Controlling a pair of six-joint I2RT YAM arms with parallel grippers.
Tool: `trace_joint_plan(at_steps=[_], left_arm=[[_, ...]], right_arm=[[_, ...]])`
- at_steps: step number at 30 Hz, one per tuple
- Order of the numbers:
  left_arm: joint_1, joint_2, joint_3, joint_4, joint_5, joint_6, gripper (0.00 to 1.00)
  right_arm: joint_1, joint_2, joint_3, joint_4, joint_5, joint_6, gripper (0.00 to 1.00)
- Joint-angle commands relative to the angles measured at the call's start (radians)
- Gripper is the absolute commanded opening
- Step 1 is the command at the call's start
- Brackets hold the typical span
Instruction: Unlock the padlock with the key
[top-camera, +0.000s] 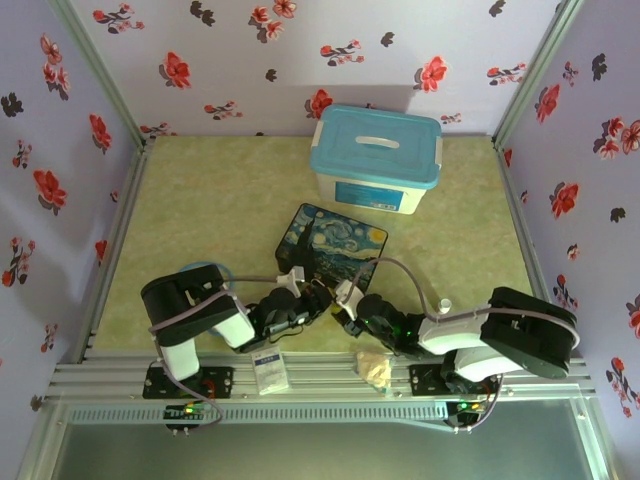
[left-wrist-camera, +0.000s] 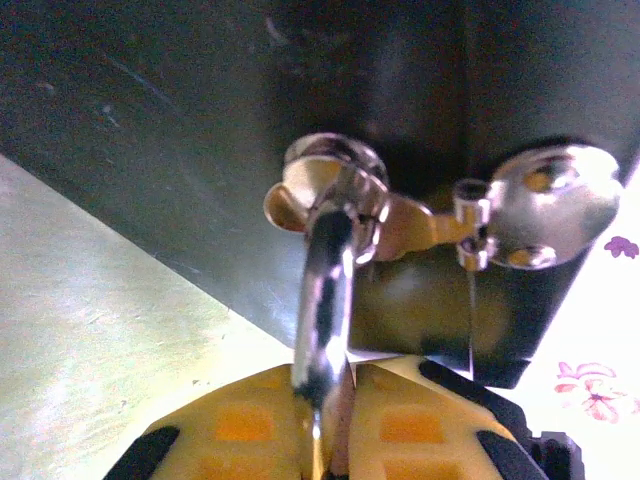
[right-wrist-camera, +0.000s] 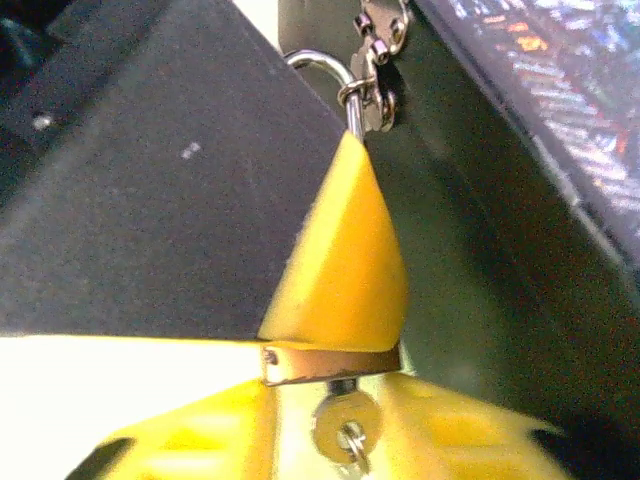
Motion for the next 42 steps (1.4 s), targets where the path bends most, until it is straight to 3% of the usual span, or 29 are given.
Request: trace_joint_plan(at_steps=[1, 7, 13, 16, 20, 23, 28, 32, 37, 42], left_arm=[[0.000, -0.007, -0.038, 0.021, -0.027, 0.024, 0.06], [0.006, -0.079, -0.034, -0.157, -0.029, 0.047, 0.06], [0.024, -0.158, -0.018, -0.324, -0.001, 0.080, 0.10], [0.031, -0.201, 0.029, -0.437, 0.019, 0.112, 0.12], [0.041, -0.236, 0.027, -0.502, 0.038, 0.139, 0.15], [0.055, -0.235, -0.007, -0.471, 0.019, 0.142, 0.17], [0.057, -0.217, 0.047, -0.579, 0.038, 0.200, 0.23], [0.062, -0.244, 0.059, -0.682, 0.005, 0.232, 0.24], [0.052, -0.335, 0.144, -0.983, -0.092, 0.341, 0.24], [0.033, -0.402, 0.177, -1.149, -0.180, 0.382, 0.26]], right_arm=[[-0.005, -0.066, 0.008, -0.018, 0.054, 0.086, 0.47], [-0.077, -0.203, -0.056, 0.018, 0.035, 0.200, 0.51], [-0.082, -0.240, -0.023, -0.041, 0.005, 0.234, 0.54], [-0.083, -0.259, -0.004, -0.071, 0.078, 0.268, 0.56], [-0.088, -0.248, 0.036, -0.141, 0.145, 0.282, 0.56], [-0.088, -0.232, 0.019, -0.092, 0.128, 0.307, 0.53], [-0.088, -0.183, 0.005, -0.039, 0.138, 0.334, 0.49], [-0.087, -0.162, 0.017, -0.030, 0.145, 0.347, 0.47], [-0.088, -0.142, 0.015, -0.008, 0.154, 0.354, 0.46], [-0.087, -0.118, 0.013, 0.006, 0.163, 0.368, 0.45]])
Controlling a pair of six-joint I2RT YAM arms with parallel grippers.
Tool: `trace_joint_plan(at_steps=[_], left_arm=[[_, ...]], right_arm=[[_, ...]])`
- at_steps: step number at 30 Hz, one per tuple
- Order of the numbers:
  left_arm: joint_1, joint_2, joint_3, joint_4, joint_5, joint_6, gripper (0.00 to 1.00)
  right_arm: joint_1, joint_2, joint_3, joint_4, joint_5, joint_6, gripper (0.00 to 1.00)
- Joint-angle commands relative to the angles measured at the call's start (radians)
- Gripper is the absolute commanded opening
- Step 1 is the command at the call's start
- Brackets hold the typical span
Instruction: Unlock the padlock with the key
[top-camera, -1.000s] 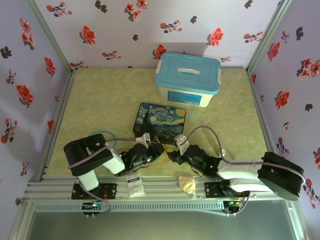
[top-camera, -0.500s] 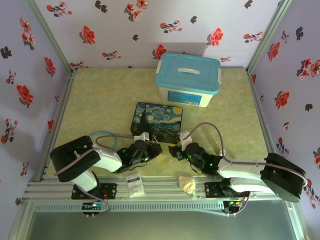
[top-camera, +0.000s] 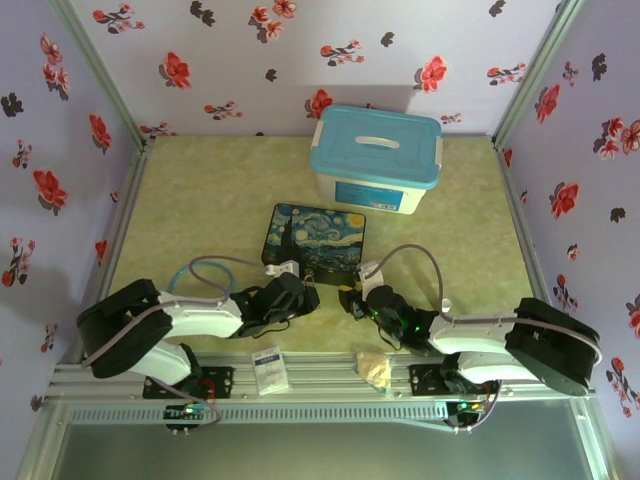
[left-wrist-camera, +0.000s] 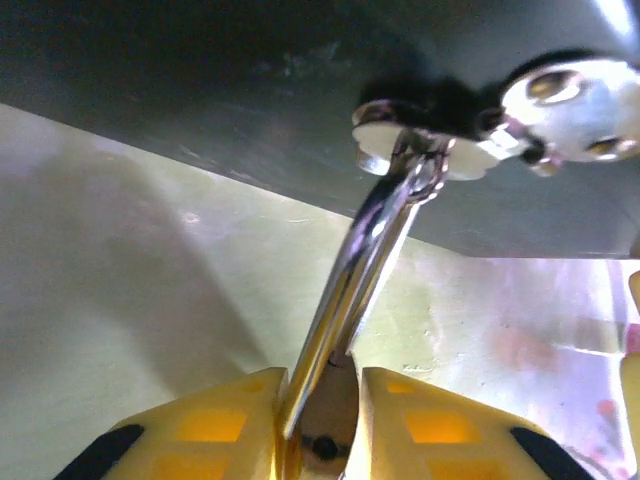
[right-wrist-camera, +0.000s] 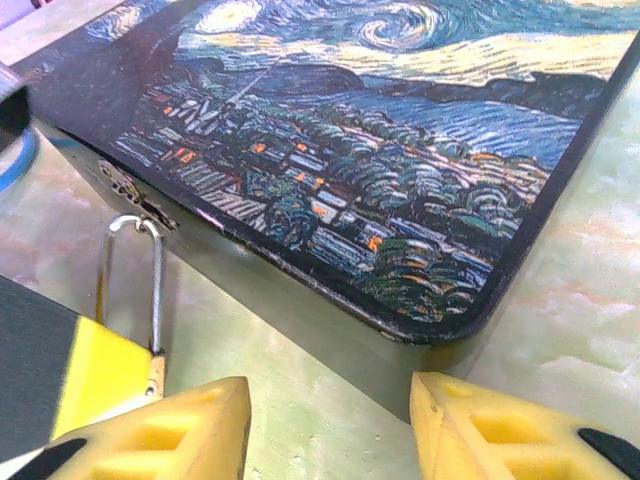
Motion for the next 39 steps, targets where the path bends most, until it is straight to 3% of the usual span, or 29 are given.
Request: trace_joint_plan(at_steps=[1, 11, 15, 20, 27, 29, 34, 39], left_arm=[[-0.008, -0.035, 0.025, -0.198, -0.094, 0.072, 0.26], [-0.028, -0.012, 0.004, -0.086, -0.100, 0.084, 0.24], [-0.050, 0.011, 0.063, -0.164, -0.129, 0.098, 0.28], [-0.050, 0.066, 0.046, -0.121, -0.133, 0.074, 0.34], [-0.050, 0.133, 0.072, -0.104, -0.117, 0.083, 0.33], [-0.055, 0.150, 0.088, -0.119, -0.117, 0.088, 0.28], [-0.076, 0.130, 0.147, -0.282, -0.172, 0.120, 0.22], [-0.107, 0.140, 0.244, -0.523, -0.286, 0.153, 0.24]], right_arm=[[-0.007, 0.018, 0.014, 0.051, 0.041, 0.027, 0.45], [-0.007, 0.033, 0.008, 0.067, 0.046, 0.022, 0.45], [-0.006, 0.038, 0.002, 0.073, 0.056, 0.024, 0.46], [-0.007, 0.037, -0.008, 0.082, 0.057, 0.028, 0.46], [-0.007, 0.033, -0.019, 0.085, 0.060, 0.024, 0.46], [-0.006, 0.033, -0.022, 0.086, 0.062, 0.025, 0.45], [-0.007, 0.017, -0.027, 0.077, 0.057, 0.031, 0.45], [-0.006, 0.004, -0.022, 0.063, 0.066, 0.031, 0.45]])
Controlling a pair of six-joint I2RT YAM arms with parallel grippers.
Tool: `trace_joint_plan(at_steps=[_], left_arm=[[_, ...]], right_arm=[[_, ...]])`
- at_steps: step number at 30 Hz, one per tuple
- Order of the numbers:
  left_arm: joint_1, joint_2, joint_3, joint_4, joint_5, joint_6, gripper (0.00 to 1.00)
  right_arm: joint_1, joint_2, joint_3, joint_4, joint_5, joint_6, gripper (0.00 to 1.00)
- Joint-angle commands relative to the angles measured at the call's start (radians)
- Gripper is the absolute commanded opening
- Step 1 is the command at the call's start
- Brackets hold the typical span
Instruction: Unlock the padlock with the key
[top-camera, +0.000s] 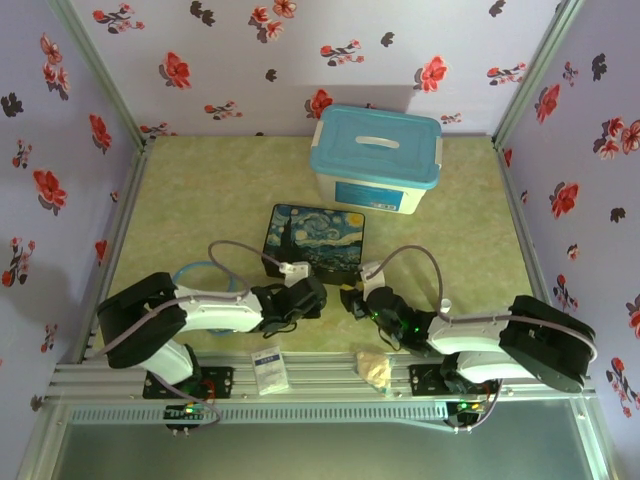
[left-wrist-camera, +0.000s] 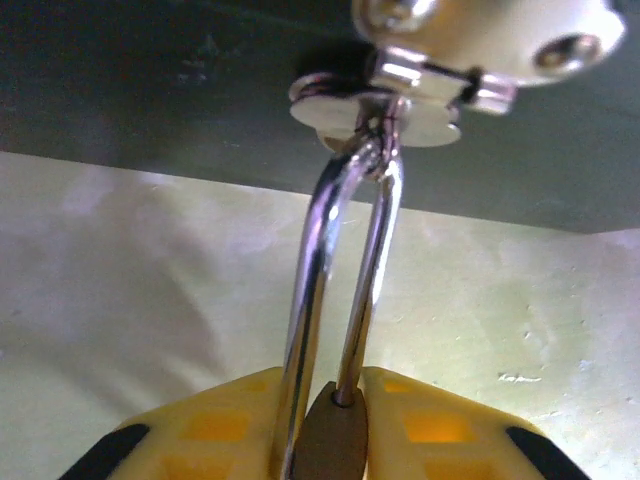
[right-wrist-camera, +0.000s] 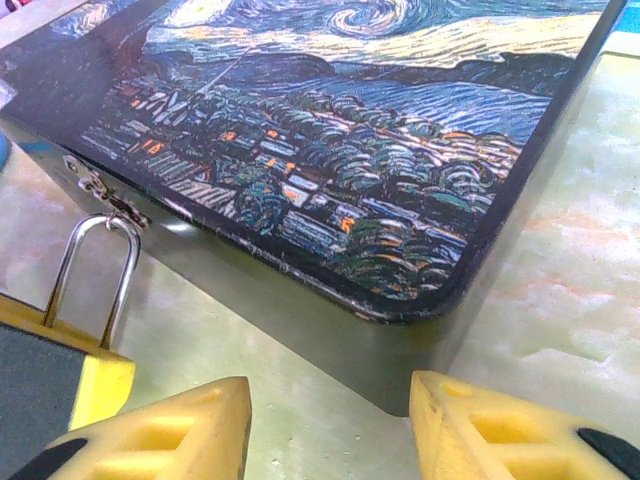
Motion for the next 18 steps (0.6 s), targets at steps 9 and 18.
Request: trace_joint_plan(at_steps=[9, 18], left_arm=[[-0.033, 0.137, 0.137, -0.293, -0.109, 0.064, 0.27], [-0.092, 0.212, 0.257, -0.439, -0.193, 0.068, 0.32]], right_arm=[[-0.006, -0.019, -0.008, -0.002, 0.039, 0.022, 0.45], [-0.006, -0.014, -0.026, 0.010, 0.084, 0.052, 0.46]])
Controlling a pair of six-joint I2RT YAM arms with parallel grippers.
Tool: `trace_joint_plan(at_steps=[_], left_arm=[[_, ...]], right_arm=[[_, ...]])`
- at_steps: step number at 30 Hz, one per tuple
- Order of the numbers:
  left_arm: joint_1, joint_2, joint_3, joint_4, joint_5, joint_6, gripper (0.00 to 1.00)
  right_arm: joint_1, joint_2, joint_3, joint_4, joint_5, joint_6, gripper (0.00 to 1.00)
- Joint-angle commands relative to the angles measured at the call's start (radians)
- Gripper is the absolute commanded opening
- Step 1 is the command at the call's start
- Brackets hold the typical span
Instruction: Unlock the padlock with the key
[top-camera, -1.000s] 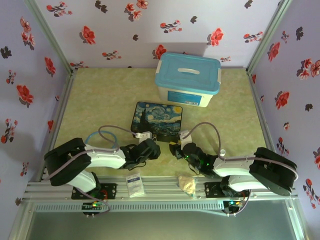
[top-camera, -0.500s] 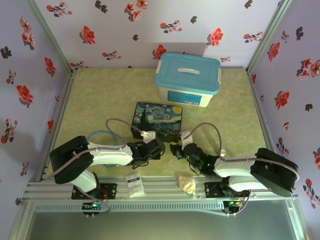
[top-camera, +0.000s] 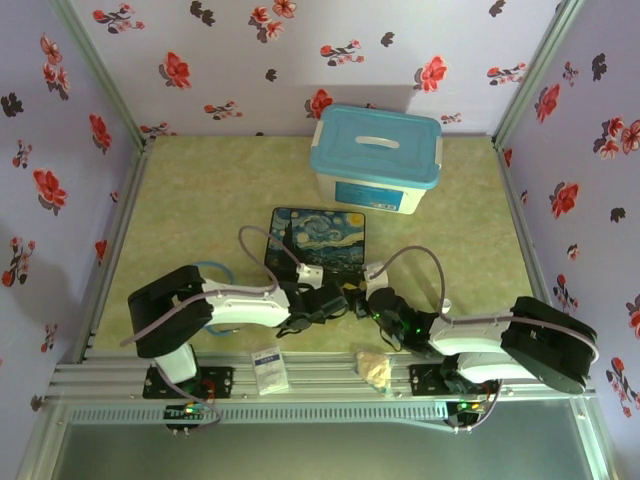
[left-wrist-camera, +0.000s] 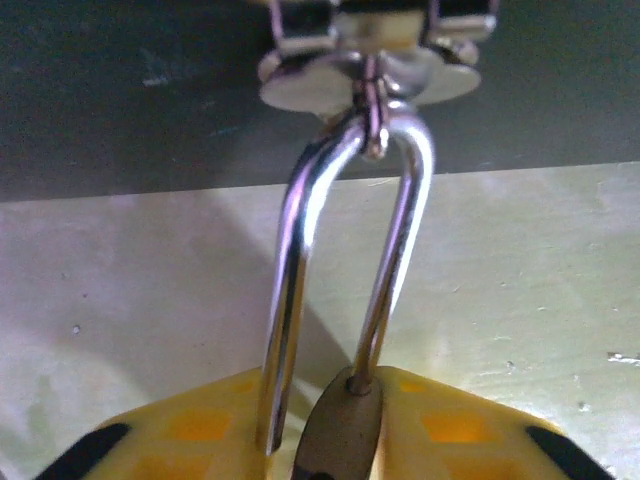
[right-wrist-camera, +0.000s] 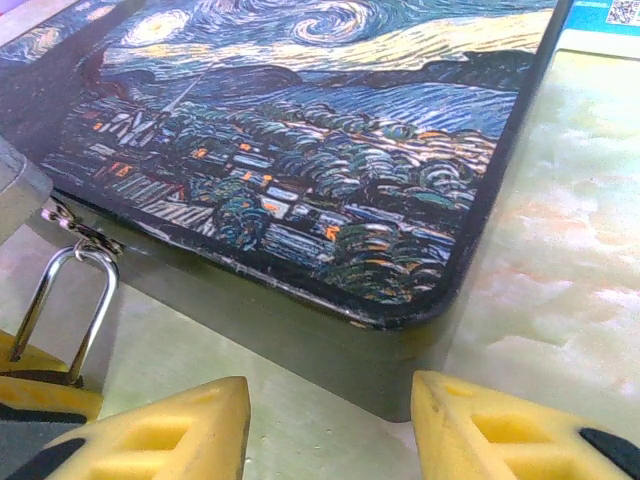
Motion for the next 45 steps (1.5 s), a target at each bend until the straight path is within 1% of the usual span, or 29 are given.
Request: trace_joint_plan(at_steps=[1, 3, 8, 10, 15, 16, 19, 20, 26, 28, 34, 37, 41, 43, 45], left_arm=[[-0.017, 0.041, 0.031, -0.095, -0.041, 0.013, 0.32], [-0.027, 0.047, 0.039, -0.106, -0.047, 0.008, 0.33], [-0.052, 0.031, 0.066, -0.138, -0.068, 0.008, 0.34], [-0.066, 0.028, 0.084, -0.162, -0.088, 0.006, 0.31], [-0.082, 0.030, 0.120, -0.211, -0.114, 0.009, 0.30], [-0.086, 0.034, 0.131, -0.229, -0.122, 0.011, 0.28], [-0.095, 0.046, 0.146, -0.251, -0.143, 0.012, 0.18], [-0.095, 0.051, 0.148, -0.250, -0.143, 0.014, 0.18], [-0.107, 0.072, 0.173, -0.260, -0.142, 0.020, 0.20], [-0.109, 0.074, 0.177, -0.256, -0.139, 0.025, 0.24], [-0.122, 0.092, 0.210, -0.263, -0.139, 0.037, 0.25], [-0.123, 0.076, 0.202, -0.246, -0.130, 0.034, 0.30], [-0.108, -0.015, 0.122, -0.129, -0.077, 0.045, 0.31], [-0.095, -0.088, 0.068, -0.054, -0.054, 0.061, 0.37], [-0.086, -0.172, 0.004, 0.015, -0.039, 0.072, 0.45]], right_arm=[[-0.006, -0.004, -0.004, -0.003, 0.045, 0.031, 0.46], [-0.006, -0.007, -0.001, -0.021, 0.068, 0.044, 0.45], [-0.007, 0.000, -0.012, 0.023, 0.065, 0.056, 0.45], [-0.007, 0.009, -0.007, 0.023, 0.069, 0.058, 0.44], [-0.007, 0.043, -0.008, 0.051, 0.068, 0.069, 0.45], [-0.007, 0.051, -0.008, 0.057, 0.064, 0.072, 0.44], [-0.006, 0.079, -0.004, 0.072, 0.059, 0.076, 0.45], [-0.006, 0.087, -0.004, 0.079, 0.058, 0.078, 0.44], [-0.007, 0.102, 0.000, 0.090, 0.053, 0.079, 0.45], [-0.006, 0.099, 0.002, 0.089, 0.058, 0.081, 0.45], [-0.007, 0.101, -0.004, 0.096, 0.070, 0.085, 0.45], [-0.007, 0.103, -0.009, 0.099, 0.073, 0.088, 0.44], [-0.007, 0.089, -0.019, 0.113, 0.076, 0.099, 0.45], [-0.007, 0.073, -0.024, 0.118, 0.069, 0.100, 0.46], [-0.007, 0.040, -0.015, 0.080, 0.055, 0.103, 0.49]])
